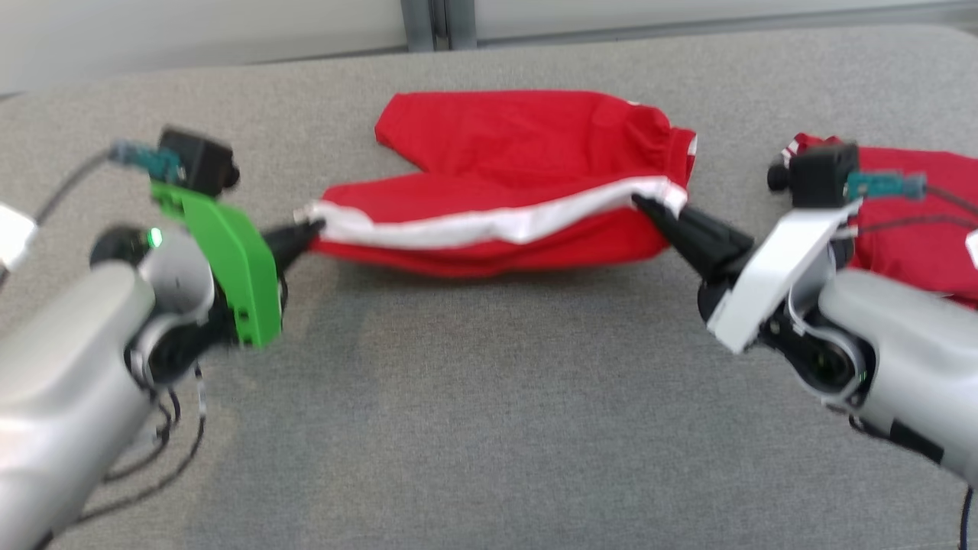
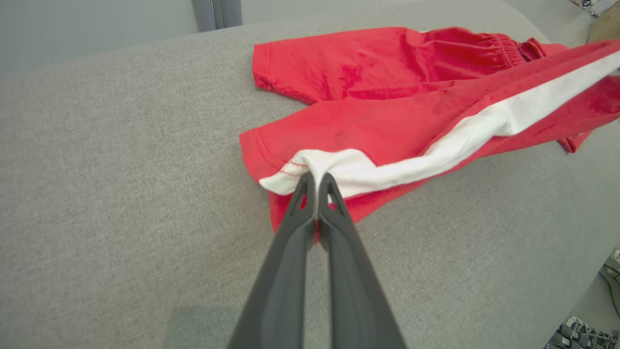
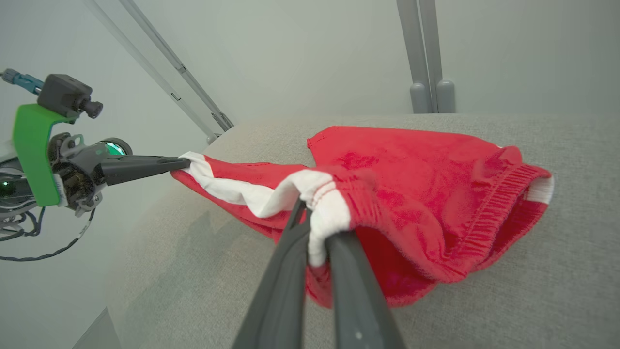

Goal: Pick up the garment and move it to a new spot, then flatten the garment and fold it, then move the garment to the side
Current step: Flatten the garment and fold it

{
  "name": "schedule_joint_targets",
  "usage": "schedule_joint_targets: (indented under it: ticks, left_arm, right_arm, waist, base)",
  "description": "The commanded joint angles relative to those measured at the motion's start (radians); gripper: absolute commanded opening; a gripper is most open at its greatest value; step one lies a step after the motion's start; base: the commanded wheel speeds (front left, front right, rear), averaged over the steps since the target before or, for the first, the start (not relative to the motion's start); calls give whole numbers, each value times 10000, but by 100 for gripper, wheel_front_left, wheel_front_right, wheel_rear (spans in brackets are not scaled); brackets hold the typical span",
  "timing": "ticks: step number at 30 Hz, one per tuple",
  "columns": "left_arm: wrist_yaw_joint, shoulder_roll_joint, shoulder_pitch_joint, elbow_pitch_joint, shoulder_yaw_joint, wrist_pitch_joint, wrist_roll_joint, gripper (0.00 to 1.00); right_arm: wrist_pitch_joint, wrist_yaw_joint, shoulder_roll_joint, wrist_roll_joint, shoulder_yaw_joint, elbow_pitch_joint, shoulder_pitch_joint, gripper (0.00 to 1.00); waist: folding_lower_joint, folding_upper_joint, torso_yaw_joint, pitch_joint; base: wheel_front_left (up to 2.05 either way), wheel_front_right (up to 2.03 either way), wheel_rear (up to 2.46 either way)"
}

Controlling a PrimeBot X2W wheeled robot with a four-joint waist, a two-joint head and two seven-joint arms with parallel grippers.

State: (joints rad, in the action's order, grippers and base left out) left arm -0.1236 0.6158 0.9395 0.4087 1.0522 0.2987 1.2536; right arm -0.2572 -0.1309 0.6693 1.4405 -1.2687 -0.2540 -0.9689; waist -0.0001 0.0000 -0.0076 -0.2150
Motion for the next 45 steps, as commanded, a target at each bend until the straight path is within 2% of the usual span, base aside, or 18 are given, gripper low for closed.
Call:
schedule_joint_targets:
  ticks: [1, 6, 17, 22, 26, 31, 37, 45]
  left_arm:
    - [125, 217, -496, -278, 57, 32, 182, 0]
    - [637, 891, -1964, -1680, 347, 186, 670, 0]
    - [1636, 2234, -4213, -4311, 891, 487, 1580, 0]
    - [1888, 2663, -4439, -4973, 861, 569, 1738, 0]
    - [1962, 2797, -3535, -5068, 549, 1048, 1686, 0]
    - [1846, 2420, -1780, -4349, 194, 2233, 1555, 0]
    - [1577, 1650, 88, -2989, -15, 3132, 1203, 0]
    - [961, 751, 1897, -848, -50, 3203, 254, 0]
  right_arm:
    - [-73, 4, 48, -70, -29, 92, 381, 0]
    - [21, 4, 426, -146, -101, 509, 1635, 0]
    - [1241, 4, 1306, -815, -123, 1845, 4111, 0]
    - [1150, 4, 1492, -877, -113, 2192, 4455, 0]
    - [1069, 4, 1570, -671, 152, 2345, 3927, 0]
    - [1023, 4, 1433, 15, 692, 2190, 3186, 0]
    - [947, 4, 1256, 525, 1201, 1963, 2402, 0]
    - [494, 4, 710, 856, 1773, 1581, 1640, 0]
  waist:
    - [1, 0, -4, 521]
    - [1, 0, 78, 1116]
    - [1, 0, 33, 1659]
    - [1, 0, -43, 1635]
    - [1, 0, -227, 1295]
    - [1, 0, -556, 426]
    - [1, 0, -1021, -710]
    - [1, 0, -1802, -1755]
  base:
    - [0, 0, 0]
    - [0, 0, 0]
    - [0, 0, 0]
    - [0, 0, 0]
    - [0, 0, 0]
    - [0, 0, 0]
    - [0, 0, 0]
    - [0, 0, 0]
